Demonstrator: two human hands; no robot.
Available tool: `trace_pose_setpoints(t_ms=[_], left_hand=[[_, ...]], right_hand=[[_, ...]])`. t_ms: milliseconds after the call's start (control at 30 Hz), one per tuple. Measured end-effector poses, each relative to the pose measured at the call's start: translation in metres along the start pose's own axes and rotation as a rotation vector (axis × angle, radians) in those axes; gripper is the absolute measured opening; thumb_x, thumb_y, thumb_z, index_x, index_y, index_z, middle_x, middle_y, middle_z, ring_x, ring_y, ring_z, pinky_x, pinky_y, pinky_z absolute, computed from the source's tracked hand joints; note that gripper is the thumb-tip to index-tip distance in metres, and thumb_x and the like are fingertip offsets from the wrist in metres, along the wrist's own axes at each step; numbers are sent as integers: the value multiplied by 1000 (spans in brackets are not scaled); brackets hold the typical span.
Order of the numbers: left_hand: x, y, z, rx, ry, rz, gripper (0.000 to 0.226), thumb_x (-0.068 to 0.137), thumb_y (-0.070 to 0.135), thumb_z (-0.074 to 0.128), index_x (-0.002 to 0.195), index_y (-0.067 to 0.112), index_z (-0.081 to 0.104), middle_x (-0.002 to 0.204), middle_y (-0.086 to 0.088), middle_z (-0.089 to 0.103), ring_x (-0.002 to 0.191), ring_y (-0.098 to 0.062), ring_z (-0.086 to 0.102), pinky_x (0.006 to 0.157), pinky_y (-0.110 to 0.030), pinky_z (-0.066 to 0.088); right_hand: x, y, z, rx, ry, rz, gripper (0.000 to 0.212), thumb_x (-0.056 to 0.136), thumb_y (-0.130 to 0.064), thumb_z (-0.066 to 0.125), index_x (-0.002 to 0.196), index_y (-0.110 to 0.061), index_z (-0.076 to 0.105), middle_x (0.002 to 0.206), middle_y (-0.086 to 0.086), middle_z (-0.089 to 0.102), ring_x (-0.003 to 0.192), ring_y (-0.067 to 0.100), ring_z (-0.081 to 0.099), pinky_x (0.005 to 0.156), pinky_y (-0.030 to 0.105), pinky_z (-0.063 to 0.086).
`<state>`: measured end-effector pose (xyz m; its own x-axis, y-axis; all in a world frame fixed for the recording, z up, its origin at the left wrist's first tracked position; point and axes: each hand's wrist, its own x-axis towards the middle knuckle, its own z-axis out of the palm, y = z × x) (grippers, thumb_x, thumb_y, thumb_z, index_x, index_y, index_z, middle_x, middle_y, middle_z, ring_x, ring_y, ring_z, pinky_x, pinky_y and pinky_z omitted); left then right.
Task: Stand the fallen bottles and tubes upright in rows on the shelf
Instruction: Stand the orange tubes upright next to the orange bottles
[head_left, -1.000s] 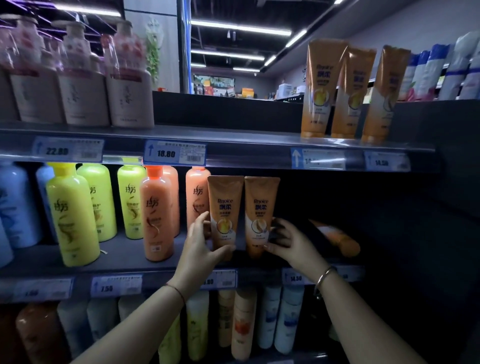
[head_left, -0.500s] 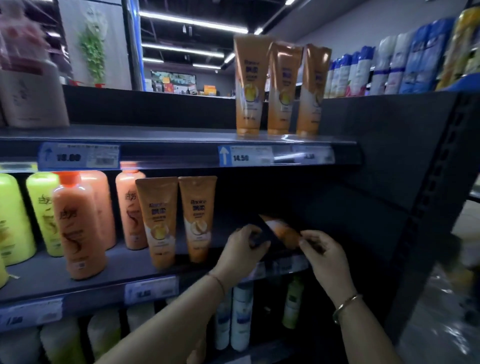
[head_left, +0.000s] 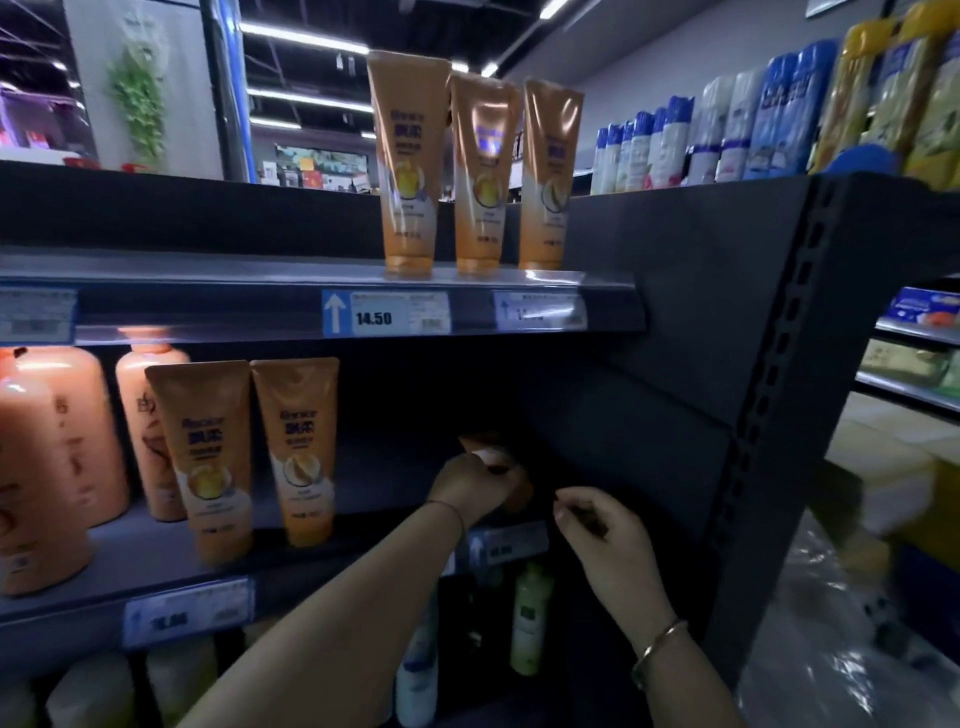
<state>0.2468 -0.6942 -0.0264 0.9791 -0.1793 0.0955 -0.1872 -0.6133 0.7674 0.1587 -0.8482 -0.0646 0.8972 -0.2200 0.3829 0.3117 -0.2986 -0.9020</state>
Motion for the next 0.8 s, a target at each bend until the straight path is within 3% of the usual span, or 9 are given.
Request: trace_pose_setpoints(t_ms=[67, 133, 267, 400, 500, 600, 700, 800], left_hand=[[3, 5, -5, -32, -73, -80, 25, 91, 32, 52, 100, 15, 67, 104, -3, 69, 102, -20, 62, 76, -14, 48], [6, 7, -10, -75, -90, -179, 28, 87, 40, 55, 76, 14, 60, 83, -5, 66, 75, -19, 62, 51, -16, 46], [8, -2, -17, -125, -59, -227, 40, 81, 42, 64, 84, 3, 64, 73, -6, 64, 60, -14, 60, 39, -16, 40], [-1, -11, -21, -132, 2, -204, 50, 77, 48, 66, 87, -1, 68, 72, -8, 66, 65, -20, 62, 54, -23, 45], [-19, -25, -20, -100, 121, -101, 29, 86, 31, 61, 82, 3, 65, 68, -4, 63, 61, -17, 57, 53, -25, 41], [-42, -37, -21, -188, 220, 52, 14, 89, 23, 60, 97, 12, 63, 86, -1, 66, 74, -13, 61, 64, -25, 47], [-64, -46, -17, -198, 287, 166, 30, 87, 31, 63, 114, 18, 59, 104, 4, 63, 92, -10, 62, 78, -25, 52], [-86, -54, -24, -229, 388, 221, 38, 85, 26, 68, 119, 24, 52, 109, 12, 54, 100, -1, 56, 84, -16, 49]], right_hand=[[3, 0, 3, -4, -19, -11, 20, 88, -10, 66, 92, -30, 69, 91, -10, 72, 87, -2, 65, 75, 9, 49], [5, -1, 5, 11, -40, -11, 21, 88, -9, 65, 91, -29, 69, 89, -10, 72, 85, -4, 65, 76, 10, 49], [10, 1, 8, 19, -39, -21, 23, 87, -10, 66, 88, -33, 68, 90, -10, 72, 86, -3, 65, 75, 7, 48], [12, 2, 11, 13, -63, -13, 20, 88, -13, 66, 90, -33, 69, 93, -11, 71, 89, -3, 64, 76, 10, 48], [16, 0, 22, 19, -85, 10, 16, 88, -18, 66, 96, -31, 68, 96, -10, 70, 89, -1, 64, 74, 12, 49], [22, -10, 40, 93, -113, 57, 23, 88, -25, 67, 111, -26, 64, 98, -4, 71, 91, 4, 66, 76, 15, 50], [26, -24, 59, 175, -176, 91, 26, 86, -34, 68, 109, -21, 67, 94, -3, 73, 91, 7, 69, 78, 20, 51], [28, -31, 83, 240, -191, 118, 28, 80, -31, 76, 103, -17, 70, 96, 1, 76, 92, 13, 72, 85, 33, 56]])
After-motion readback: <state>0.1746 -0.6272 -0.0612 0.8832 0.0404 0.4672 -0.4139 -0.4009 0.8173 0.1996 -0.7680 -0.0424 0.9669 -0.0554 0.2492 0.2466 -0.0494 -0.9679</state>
